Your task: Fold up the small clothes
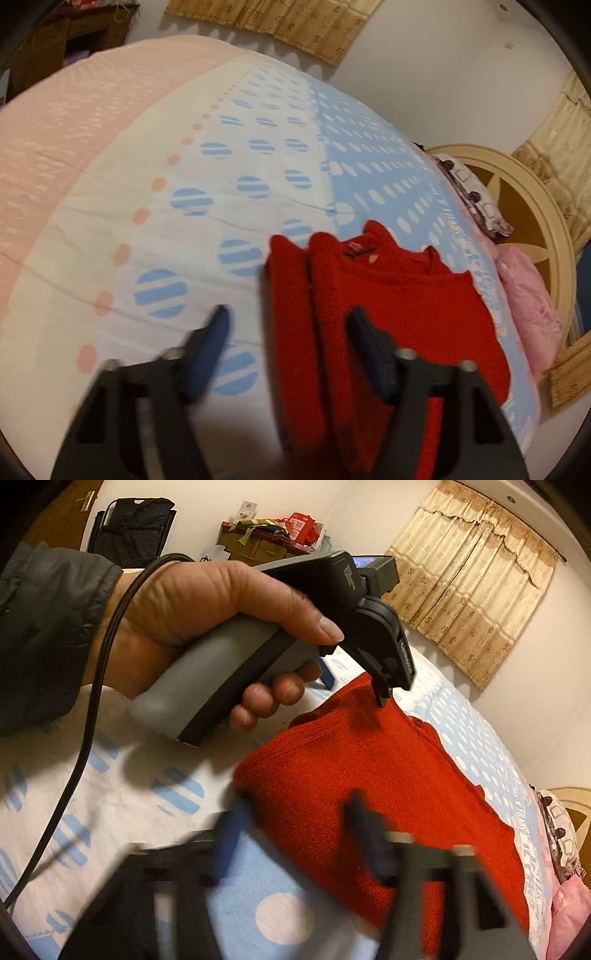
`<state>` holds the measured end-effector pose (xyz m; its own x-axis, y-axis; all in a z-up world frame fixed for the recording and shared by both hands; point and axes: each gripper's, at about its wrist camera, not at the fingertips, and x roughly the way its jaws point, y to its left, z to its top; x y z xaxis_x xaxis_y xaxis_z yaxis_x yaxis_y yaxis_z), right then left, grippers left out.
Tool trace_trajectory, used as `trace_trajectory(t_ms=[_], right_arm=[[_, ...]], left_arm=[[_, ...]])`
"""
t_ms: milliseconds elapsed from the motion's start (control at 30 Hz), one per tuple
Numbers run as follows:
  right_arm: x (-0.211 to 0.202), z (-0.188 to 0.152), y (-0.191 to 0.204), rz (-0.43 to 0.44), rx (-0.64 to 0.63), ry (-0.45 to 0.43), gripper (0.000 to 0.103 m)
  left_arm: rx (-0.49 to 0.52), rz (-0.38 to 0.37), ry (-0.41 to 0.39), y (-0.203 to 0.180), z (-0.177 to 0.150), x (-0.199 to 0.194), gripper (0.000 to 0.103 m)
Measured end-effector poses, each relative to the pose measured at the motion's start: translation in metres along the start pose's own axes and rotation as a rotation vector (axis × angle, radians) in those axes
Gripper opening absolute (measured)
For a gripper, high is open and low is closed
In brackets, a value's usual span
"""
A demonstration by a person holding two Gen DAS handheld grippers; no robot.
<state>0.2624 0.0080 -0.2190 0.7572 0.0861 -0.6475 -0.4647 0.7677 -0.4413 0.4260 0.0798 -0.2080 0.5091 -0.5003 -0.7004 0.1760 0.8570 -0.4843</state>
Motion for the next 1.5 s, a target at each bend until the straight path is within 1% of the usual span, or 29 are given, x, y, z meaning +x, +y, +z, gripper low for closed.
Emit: trace_trajectory(t_ms=[33,67,133,200,400,533,567,633,833,900,933,1033,1100,1200,1233,1400,1500], right_arm=[[0.0,0.0,-0.002,0.001,0.006,0.0,0.017],[-0.002,0.0,-0.005,0.012,0.021,-0.003,0.013],[-0.006,-0.001,-0.012,0.026,0.055,-0.018,0.01],[-0.015,-0.001,-0.021,0.03,0.086,-0.046,0.01],[-0.04,-0.006,-0.05,0.042,0.179,-0.103,0.009],[-0.058,-0.015,-0.071,0.035,0.248,-0.141,0.008],[-0.062,-0.018,-0.078,0.028,0.263,-0.151,0.008],[-0.069,-0.025,-0.088,0.01,0.286,-0.162,0.008],[-0.081,-0.046,-0.129,-0.03,0.384,-0.179,0.007],[-0.086,-0.055,-0.139,-0.035,0.416,-0.18,0.007],[-0.089,-0.06,-0.138,-0.039,0.424,-0.182,0.007],[-0.092,-0.072,-0.146,-0.048,0.457,-0.18,0.007],[-0.092,-0.077,-0.157,-0.045,0.489,-0.177,0.007],[-0.094,-0.094,-0.171,-0.043,0.534,-0.168,0.007],[-0.094,-0.095,-0.181,-0.042,0.544,-0.165,0.007],[-0.098,-0.122,-0.2,-0.035,0.63,-0.142,0.007],[-0.098,-0.137,-0.211,-0.027,0.671,-0.125,0.007]], left_arm=[[-0.007,-0.037,0.022,0.0,0.0,0.003,0.022],[-0.022,-0.072,0.049,0.001,-0.001,0.008,0.021],[-0.015,-0.057,0.024,-0.002,-0.001,0.004,0.017],[-0.027,-0.06,0.007,-0.003,0.001,0.0,0.016],[-0.067,-0.105,-0.01,-0.013,0.012,-0.012,0.014],[-0.065,-0.154,-0.039,-0.032,0.023,-0.021,0.013],[-0.055,-0.169,-0.047,-0.041,0.026,-0.022,0.012],[-0.025,-0.171,-0.057,-0.058,0.03,-0.023,0.012],[0.02,-0.196,-0.068,-0.101,0.038,-0.012,0.012],[0.049,-0.195,-0.065,-0.119,0.039,-0.007,0.012],[0.063,-0.197,-0.062,-0.129,0.041,-0.003,0.012],[0.082,-0.205,-0.054,-0.146,0.04,0.004,0.012],[0.098,-0.215,-0.04,-0.16,0.039,0.012,0.012],[0.135,-0.209,-0.02,-0.18,0.035,0.024,0.012],[0.145,-0.208,-0.013,-0.186,0.035,0.027,0.012],[0.205,-0.206,0.023,-0.221,0.027,0.049,0.012],[0.224,-0.215,0.046,-0.238,0.021,0.063,0.012]])
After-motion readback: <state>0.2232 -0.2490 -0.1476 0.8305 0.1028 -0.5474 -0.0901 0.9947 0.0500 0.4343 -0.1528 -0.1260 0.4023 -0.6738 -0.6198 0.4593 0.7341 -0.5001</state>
